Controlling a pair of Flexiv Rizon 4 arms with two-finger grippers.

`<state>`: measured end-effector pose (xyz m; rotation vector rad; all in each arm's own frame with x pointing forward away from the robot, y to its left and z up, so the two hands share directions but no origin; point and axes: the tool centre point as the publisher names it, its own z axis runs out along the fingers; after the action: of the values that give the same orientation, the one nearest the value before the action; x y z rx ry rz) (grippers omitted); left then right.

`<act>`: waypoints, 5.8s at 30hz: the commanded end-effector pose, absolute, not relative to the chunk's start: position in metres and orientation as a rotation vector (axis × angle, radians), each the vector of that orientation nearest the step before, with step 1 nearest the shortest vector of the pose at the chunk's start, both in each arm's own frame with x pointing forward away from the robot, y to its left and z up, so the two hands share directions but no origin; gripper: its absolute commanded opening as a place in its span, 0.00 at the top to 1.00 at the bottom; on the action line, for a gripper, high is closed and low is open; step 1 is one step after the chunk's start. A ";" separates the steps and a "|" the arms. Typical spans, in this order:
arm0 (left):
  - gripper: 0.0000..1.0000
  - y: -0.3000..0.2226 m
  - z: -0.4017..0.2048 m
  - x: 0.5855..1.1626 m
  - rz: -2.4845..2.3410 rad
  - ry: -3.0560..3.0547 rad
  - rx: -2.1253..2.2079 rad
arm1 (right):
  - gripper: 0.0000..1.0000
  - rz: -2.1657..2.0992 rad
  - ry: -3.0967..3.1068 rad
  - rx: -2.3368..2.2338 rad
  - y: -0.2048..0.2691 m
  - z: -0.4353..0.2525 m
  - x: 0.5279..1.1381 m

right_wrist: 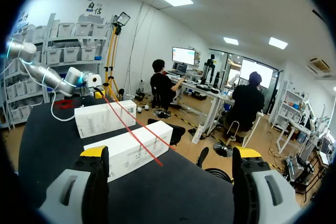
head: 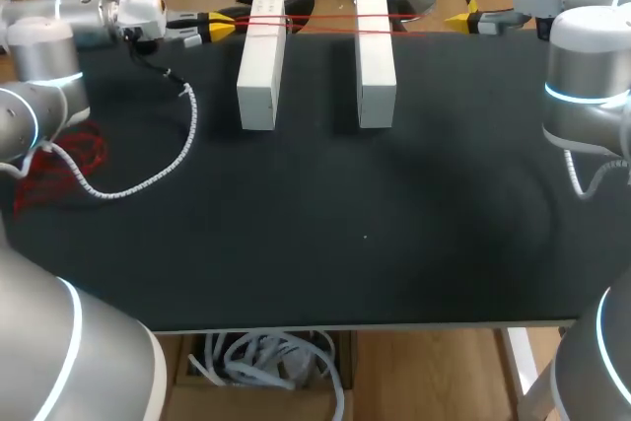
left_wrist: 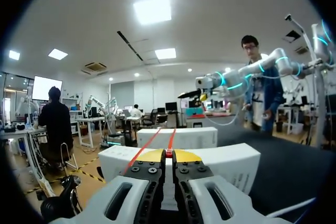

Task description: Grab the tape and strap the tape.

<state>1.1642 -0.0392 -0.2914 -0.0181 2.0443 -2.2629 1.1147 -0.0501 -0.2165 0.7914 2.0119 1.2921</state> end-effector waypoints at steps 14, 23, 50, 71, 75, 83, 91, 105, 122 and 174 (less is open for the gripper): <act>1.00 -0.055 -0.208 1.120 -2.593 1.739 0.082 | 0.00 1.292 2.012 0.792 -0.050 -0.216 1.115; 1.00 -0.063 -0.166 1.100 -2.596 1.712 0.015 | 0.00 1.292 2.012 0.792 -0.050 -0.216 1.115; 1.00 -0.074 -0.148 1.087 -2.602 1.774 -0.006 | 0.00 1.292 2.012 0.792 -0.050 -0.216 1.115; 1.00 -0.103 -0.099 1.022 -2.759 1.588 0.163 | 0.00 1.292 2.012 0.792 -0.050 -0.216 1.115; 1.00 -0.102 -0.094 1.002 -2.741 1.563 0.128 | 0.00 1.292 2.012 0.792 -0.050 -0.216 1.115; 1.00 -0.102 -0.090 0.974 -2.746 1.530 0.088 | 0.00 1.292 2.012 0.792 -0.050 -0.216 1.115; 1.00 -0.100 -0.079 0.951 -2.770 1.442 -0.013 | 0.00 1.292 2.012 0.792 -0.050 -0.216 1.115; 1.00 -0.092 -0.039 0.921 -2.747 1.411 -0.111 | 0.00 1.292 2.012 0.792 -0.050 -0.216 1.115; 1.00 -0.088 -0.032 0.920 -2.754 1.400 -0.091 | 0.00 1.292 2.012 0.792 -0.050 -0.216 1.115; 1.00 -0.080 -0.033 0.938 -2.729 1.413 0.082 | 0.00 1.561 0.992 1.572 -0.092 -0.192 0.986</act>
<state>0.9366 -0.0803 -0.0323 0.0792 1.4148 -2.7263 1.0134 -0.0977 -0.1940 1.4502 1.5925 1.5102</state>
